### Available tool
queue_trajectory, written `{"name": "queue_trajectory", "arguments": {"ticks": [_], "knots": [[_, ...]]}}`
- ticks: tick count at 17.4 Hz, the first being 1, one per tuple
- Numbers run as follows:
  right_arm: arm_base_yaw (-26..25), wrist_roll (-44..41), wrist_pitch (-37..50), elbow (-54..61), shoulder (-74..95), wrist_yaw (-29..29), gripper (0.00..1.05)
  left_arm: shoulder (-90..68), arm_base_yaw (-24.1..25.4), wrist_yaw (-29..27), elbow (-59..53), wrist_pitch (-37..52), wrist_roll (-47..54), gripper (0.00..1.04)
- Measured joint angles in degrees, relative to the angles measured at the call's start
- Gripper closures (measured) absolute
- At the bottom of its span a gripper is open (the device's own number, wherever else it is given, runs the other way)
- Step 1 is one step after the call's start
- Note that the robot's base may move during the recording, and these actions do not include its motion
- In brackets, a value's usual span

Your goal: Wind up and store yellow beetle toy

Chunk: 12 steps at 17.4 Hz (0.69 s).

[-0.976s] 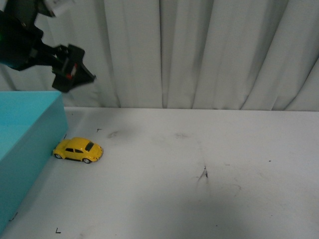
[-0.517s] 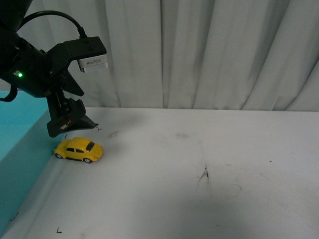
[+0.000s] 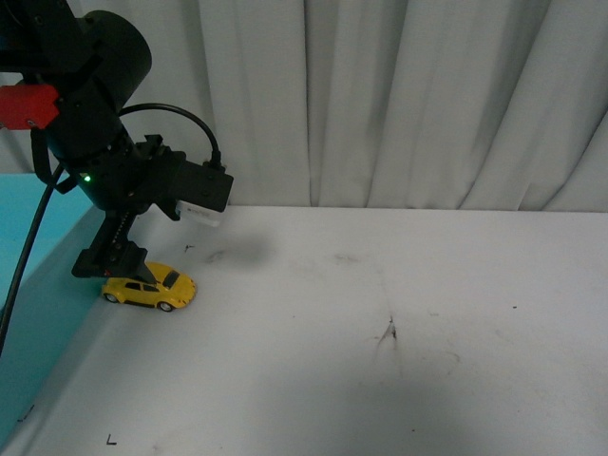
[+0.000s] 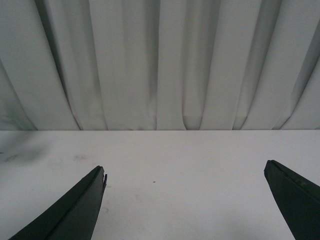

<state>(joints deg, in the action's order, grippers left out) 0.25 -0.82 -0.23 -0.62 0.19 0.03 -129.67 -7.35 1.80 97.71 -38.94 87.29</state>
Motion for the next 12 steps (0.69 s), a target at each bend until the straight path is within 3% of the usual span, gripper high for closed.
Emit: {"name": "queue_trajectory", "arguments": {"ticks": [11,12], "knots": [[0.00,-0.02,0.00,0.00,0.00,0.00,0.07,-6.71,0.61,-2.29,1.92,-1.88,7.76,0.07],[0.00,-0.02,0.00,0.00,0.00,0.00,0.07,-6.88,0.66,-2.84,1.92,-2.16,7.63,0.16]]}}
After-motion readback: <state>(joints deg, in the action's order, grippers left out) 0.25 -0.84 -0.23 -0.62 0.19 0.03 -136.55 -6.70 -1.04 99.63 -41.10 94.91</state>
